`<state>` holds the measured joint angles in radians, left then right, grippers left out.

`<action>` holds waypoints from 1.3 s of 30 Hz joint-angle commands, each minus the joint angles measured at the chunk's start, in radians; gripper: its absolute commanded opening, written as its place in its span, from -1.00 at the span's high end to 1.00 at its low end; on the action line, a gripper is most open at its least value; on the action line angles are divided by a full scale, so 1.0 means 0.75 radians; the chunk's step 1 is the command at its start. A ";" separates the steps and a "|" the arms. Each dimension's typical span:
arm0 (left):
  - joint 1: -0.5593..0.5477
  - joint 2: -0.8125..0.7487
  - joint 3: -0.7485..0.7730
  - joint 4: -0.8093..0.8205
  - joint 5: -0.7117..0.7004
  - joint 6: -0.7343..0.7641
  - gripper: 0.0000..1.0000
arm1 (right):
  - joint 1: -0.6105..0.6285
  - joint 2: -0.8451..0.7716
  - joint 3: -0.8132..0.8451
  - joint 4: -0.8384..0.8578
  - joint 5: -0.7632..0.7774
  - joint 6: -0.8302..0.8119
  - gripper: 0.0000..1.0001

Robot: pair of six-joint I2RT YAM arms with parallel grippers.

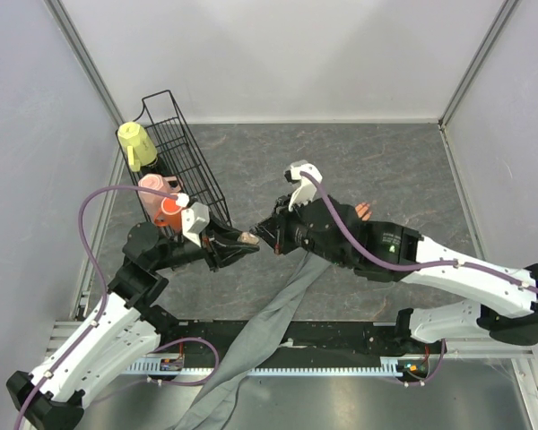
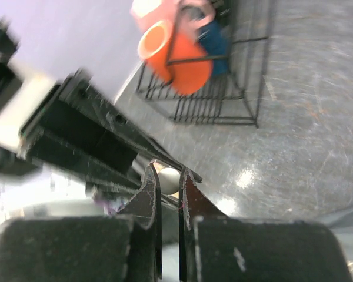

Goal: Paint the nails

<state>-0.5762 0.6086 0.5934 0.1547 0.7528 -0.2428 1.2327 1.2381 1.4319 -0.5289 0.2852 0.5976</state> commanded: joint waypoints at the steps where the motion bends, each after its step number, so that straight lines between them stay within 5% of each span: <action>1: 0.005 0.051 0.031 0.297 -0.263 -0.014 0.96 | 0.205 0.144 -0.004 -0.110 0.460 0.459 1.00; 6: 0.005 0.125 0.062 0.309 -0.153 0.011 0.96 | 0.306 0.452 0.369 -0.436 0.589 0.618 1.00; 12: 0.005 0.054 -0.018 0.373 -0.139 -0.006 0.96 | 0.306 0.358 0.249 -0.328 0.557 0.662 0.85; 18: 0.005 0.050 0.029 0.264 -0.043 0.017 0.97 | 0.303 0.344 0.318 -0.366 0.444 0.406 0.22; 22: 0.005 0.033 0.045 0.185 -0.010 -0.001 0.96 | 0.303 0.276 0.316 -0.397 0.426 0.147 -0.41; 28: 0.005 0.003 0.115 0.009 0.131 -0.016 0.97 | 0.261 0.137 0.361 -0.444 0.295 -0.162 -0.85; 33: 0.003 0.002 0.166 -0.059 0.276 -0.081 0.97 | 0.171 0.047 0.374 -0.406 -0.289 -0.524 -0.82; 39: 0.005 0.003 0.205 -0.059 0.440 -0.185 0.97 | 0.048 0.055 0.467 -0.405 -0.596 -0.723 -0.57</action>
<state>-0.5735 0.6132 0.6975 0.1123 0.9722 -0.3004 1.3319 1.2789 1.7061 -0.8505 0.0826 0.2203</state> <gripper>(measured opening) 0.316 0.845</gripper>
